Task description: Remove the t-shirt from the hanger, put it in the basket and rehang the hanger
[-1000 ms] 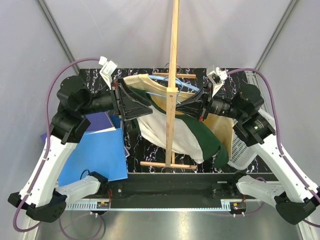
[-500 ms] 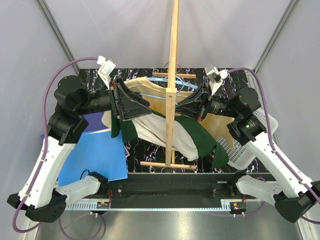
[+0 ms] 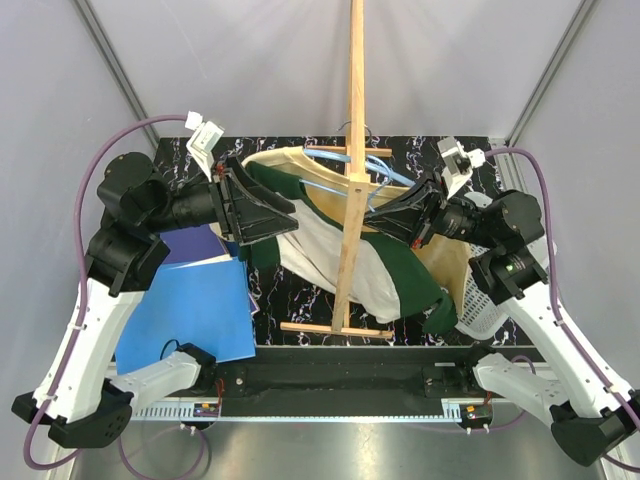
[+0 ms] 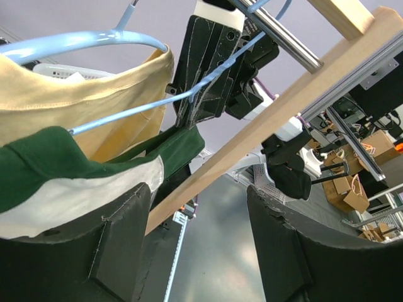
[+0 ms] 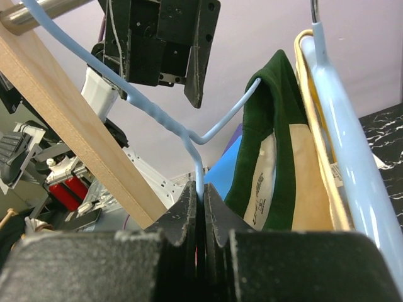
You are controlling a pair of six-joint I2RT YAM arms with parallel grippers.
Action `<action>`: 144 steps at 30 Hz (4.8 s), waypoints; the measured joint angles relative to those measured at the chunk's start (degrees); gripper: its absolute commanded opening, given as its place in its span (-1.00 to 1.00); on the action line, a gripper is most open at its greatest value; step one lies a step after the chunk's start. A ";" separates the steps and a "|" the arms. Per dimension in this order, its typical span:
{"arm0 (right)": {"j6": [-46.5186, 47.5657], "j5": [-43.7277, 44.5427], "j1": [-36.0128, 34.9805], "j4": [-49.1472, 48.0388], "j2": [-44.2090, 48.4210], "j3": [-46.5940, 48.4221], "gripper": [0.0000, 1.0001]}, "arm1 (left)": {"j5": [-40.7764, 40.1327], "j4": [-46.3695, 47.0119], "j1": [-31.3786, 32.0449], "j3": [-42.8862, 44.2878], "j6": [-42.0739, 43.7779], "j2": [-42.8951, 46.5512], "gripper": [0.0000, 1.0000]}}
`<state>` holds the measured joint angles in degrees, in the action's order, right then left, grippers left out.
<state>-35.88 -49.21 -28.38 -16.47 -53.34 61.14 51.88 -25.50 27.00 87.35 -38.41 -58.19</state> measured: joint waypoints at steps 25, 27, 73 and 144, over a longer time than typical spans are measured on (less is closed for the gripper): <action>-5.35 -4.55 2.97 4.35 3.37 -0.98 -1.00 | -0.07 -0.48 0.00 -0.28 2.38 -2.40 0.22; -8.24 -5.14 2.99 2.12 2.49 -0.96 -1.00 | -0.11 -0.50 0.00 -0.63 2.38 -2.40 0.20; 3.13 -13.38 1.57 28.96 -10.14 3.08 -1.00 | -18.78 2.12 13.03 -9.88 4.26 -2.97 -0.24; 8.76 -9.57 -1.38 46.47 -8.17 15.23 -0.64 | -33.16 24.94 27.54 -13.84 9.33 -6.40 -1.00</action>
<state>-27.11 -58.78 -29.76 30.00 -61.52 76.38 18.72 -0.56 54.54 73.52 -29.08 -64.60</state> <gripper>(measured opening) 0.069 0.062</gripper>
